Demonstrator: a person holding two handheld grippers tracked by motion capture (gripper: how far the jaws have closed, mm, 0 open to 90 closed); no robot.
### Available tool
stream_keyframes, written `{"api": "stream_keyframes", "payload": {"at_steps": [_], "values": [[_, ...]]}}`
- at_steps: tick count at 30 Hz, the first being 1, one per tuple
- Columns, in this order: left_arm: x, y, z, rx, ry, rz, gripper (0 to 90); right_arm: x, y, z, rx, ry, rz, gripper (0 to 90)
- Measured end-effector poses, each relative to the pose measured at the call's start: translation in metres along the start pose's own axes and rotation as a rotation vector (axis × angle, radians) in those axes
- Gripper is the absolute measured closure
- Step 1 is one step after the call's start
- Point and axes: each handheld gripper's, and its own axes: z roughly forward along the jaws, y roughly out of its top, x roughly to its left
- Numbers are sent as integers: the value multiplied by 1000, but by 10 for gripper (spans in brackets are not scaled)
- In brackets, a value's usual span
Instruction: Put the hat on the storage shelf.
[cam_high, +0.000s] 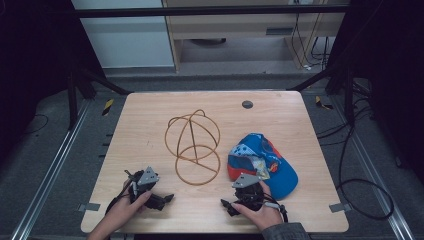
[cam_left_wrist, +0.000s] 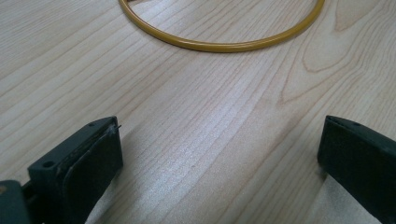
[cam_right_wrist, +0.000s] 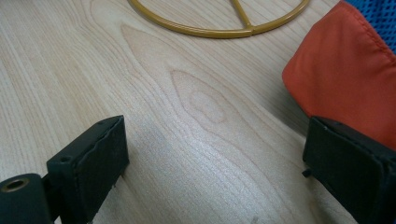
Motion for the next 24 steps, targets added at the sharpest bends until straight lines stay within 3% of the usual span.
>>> {"api": "stream_keyframes", "payload": {"at_steps": [16, 20, 24], "values": [[0, 0, 0, 0, 1, -1, 0, 0, 0, -1, -1, -11, 15, 83], [0, 0, 0, 0, 1, 0, 0, 0, 2, -10, -35, -2, 51, 106], [0, 0, 0, 0, 1, -1, 0, -5, 8, -26, -48, -57, 46, 106]]}}
